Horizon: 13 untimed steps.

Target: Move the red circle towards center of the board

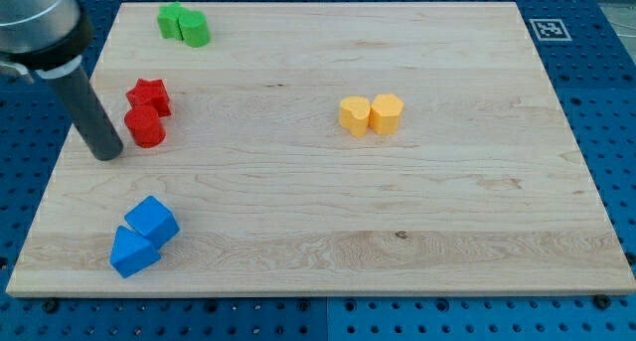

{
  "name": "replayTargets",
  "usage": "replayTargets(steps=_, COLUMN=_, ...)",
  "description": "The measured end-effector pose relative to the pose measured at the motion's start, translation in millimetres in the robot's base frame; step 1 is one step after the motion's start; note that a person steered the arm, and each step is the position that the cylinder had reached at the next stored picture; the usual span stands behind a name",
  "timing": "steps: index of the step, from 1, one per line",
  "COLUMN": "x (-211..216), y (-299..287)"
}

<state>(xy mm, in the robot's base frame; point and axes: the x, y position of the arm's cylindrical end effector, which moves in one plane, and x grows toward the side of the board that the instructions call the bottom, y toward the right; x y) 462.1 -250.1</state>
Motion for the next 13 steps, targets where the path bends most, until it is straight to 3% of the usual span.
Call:
replayTargets(steps=1, x=-18, y=-7)
replayTargets(steps=4, x=-20, y=45)
replayTargets(steps=8, x=-31, y=51)
replayTargets(steps=13, x=-39, y=103)
